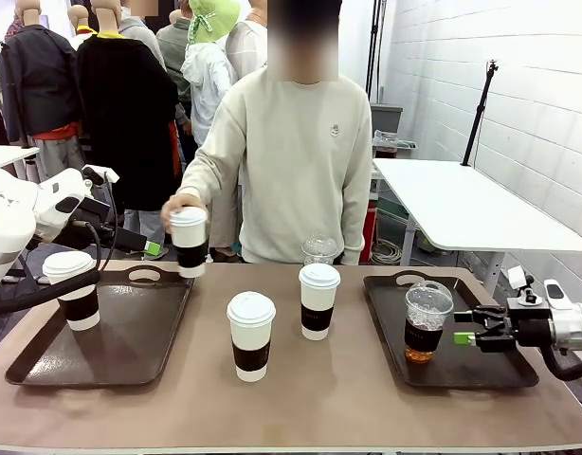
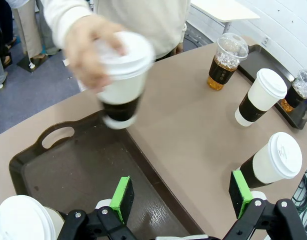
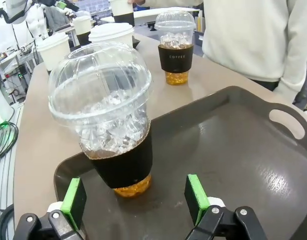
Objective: Distribute the coffee onto the tray.
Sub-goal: Pick up one iced Americano and place it on the right Handle tray, then pick up another iced Americano from the middle of the table and place it on the right Handle tray.
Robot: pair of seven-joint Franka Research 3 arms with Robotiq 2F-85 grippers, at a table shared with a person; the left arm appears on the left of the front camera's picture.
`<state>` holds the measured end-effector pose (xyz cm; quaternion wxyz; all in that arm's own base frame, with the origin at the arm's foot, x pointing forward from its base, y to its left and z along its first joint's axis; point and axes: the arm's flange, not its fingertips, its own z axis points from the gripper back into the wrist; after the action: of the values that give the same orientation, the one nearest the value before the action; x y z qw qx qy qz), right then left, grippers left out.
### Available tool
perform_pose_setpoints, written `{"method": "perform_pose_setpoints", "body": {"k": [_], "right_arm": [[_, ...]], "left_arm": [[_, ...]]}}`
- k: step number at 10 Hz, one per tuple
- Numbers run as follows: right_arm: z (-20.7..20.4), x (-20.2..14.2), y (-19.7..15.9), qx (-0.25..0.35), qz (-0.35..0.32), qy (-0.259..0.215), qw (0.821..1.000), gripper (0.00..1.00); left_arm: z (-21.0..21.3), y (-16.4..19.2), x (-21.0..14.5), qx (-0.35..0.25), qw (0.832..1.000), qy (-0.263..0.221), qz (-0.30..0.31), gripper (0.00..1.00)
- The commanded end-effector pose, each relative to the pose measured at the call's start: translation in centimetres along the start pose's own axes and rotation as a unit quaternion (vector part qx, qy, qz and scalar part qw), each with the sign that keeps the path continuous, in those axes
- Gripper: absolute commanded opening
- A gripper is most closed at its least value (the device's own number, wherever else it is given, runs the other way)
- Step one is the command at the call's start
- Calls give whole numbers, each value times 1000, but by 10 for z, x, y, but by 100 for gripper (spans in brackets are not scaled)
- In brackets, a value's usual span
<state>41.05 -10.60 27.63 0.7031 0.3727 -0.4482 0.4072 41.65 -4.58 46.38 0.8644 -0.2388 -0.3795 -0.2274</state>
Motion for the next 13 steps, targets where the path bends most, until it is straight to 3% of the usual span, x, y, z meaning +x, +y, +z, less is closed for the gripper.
{"method": "perform_pose_setpoints", "body": {"k": [1, 2, 3, 10, 13], "right_arm": [[-3, 0, 70, -8, -9, 19, 1000, 100], [-1, 1, 72, -15, -2, 19, 1000, 100], [4, 0, 0, -3, -1, 2, 1000, 100], [7, 0, 0, -7, -1, -2, 1000, 100], [27, 57, -7, -36, -9, 52, 998, 100]], "left_arm": [[3, 1, 2, 2, 1000, 6, -5, 100], [3, 1, 2, 2, 1000, 6, -5, 100], [3, 1, 2, 2, 1000, 6, -5, 100], [3, 1, 2, 2, 1000, 6, -5, 100], [3, 1, 2, 2, 1000, 6, -5, 100]]}}
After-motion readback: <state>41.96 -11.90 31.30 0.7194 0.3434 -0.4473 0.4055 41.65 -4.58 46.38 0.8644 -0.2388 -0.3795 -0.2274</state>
